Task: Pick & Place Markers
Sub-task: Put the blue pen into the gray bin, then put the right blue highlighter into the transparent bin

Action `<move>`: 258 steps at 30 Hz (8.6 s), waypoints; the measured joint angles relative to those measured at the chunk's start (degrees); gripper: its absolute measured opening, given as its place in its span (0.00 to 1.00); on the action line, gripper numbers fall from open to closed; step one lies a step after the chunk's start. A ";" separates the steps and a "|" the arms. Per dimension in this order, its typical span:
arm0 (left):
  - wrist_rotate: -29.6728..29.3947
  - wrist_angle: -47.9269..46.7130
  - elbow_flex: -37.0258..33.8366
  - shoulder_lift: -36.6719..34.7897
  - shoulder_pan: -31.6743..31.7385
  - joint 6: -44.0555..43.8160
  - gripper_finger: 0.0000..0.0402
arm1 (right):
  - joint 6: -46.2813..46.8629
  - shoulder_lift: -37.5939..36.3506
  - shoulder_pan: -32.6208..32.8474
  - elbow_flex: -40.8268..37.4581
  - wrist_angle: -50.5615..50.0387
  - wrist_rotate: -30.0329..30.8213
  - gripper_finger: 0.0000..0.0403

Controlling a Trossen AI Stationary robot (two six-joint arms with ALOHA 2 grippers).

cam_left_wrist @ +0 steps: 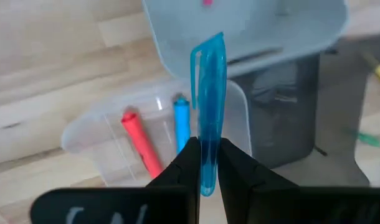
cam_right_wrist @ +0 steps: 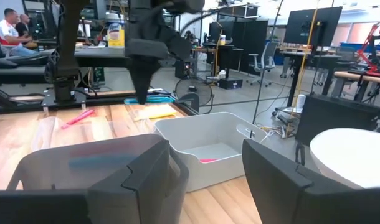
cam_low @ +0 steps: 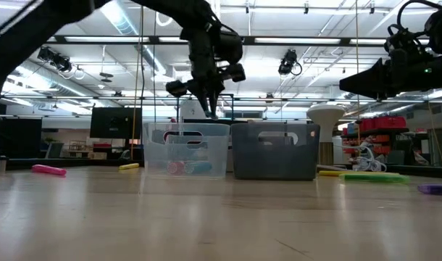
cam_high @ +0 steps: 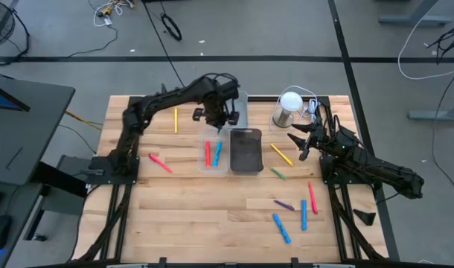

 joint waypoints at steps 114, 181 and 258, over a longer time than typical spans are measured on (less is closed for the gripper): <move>-8.36 -14.12 18.75 6.11 -15.62 7.21 0.42 | 0.00 0.00 -0.04 -0.02 0.01 -0.17 0.52; 2.57 52.50 -36.50 -38.41 -27.13 50.67 0.42 | 30.26 0.26 3.39 0.00 5.18 -6.69 0.52; -7.53 89.96 -59.89 -53.52 -26.14 45.38 0.42 | -29.10 65.46 52.71 60.38 -80.78 -11.47 0.43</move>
